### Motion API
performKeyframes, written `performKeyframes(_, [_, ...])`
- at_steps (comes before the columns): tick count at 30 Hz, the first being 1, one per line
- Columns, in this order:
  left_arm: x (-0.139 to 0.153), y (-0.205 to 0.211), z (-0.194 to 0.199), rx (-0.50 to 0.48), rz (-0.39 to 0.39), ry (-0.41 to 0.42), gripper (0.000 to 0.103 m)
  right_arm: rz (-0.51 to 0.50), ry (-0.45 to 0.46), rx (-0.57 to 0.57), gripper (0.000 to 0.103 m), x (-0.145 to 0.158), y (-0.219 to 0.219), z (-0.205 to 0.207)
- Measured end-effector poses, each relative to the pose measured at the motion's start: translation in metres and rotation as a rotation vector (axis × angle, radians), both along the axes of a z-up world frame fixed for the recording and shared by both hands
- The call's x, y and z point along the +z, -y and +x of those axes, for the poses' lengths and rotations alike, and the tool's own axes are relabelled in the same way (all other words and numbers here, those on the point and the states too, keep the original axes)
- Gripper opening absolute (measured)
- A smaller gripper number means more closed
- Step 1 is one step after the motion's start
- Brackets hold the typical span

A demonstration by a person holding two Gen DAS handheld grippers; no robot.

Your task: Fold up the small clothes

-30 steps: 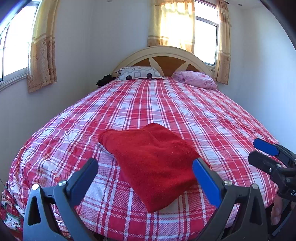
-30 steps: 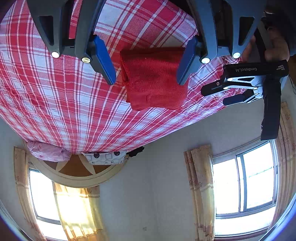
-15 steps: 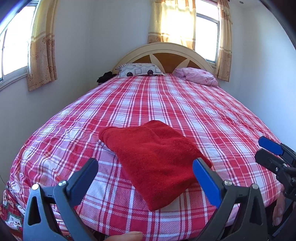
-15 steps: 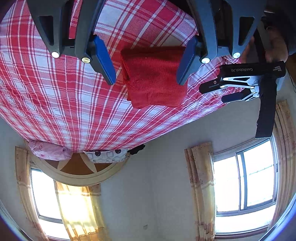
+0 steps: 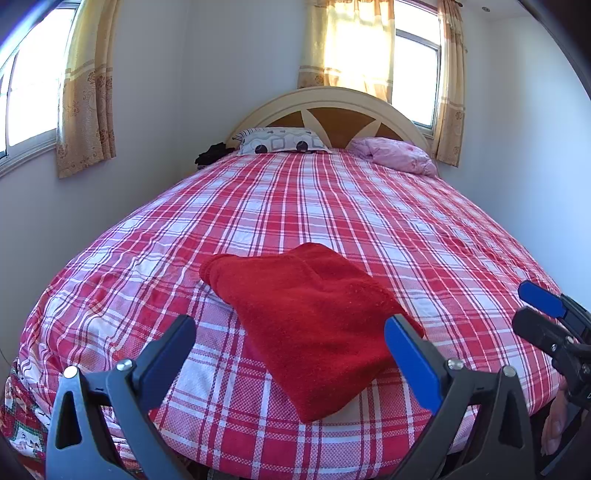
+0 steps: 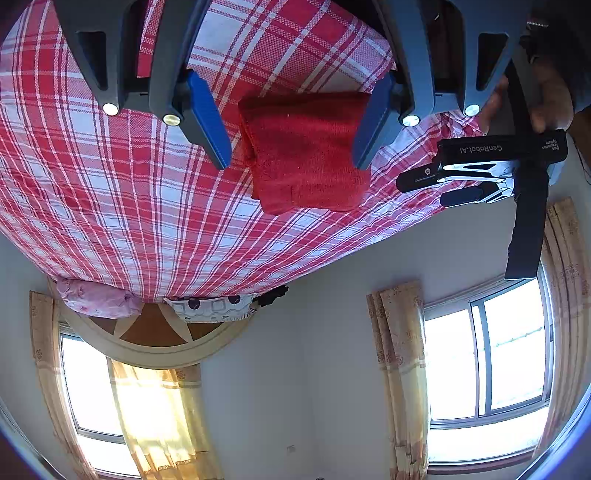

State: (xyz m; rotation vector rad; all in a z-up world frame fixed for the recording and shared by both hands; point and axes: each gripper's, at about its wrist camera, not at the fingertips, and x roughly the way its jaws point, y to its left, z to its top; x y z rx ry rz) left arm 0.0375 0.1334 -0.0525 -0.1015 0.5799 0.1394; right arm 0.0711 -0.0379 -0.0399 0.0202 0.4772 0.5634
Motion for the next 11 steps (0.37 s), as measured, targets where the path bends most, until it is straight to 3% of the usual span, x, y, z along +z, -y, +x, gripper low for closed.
performKeyframes(11, [0.0037,0.0027,-0.0043,-0.007,0.035,0.055,0.103,0.008,0.007,-0.005,0.069,0.0008,0.0015,-0.001])
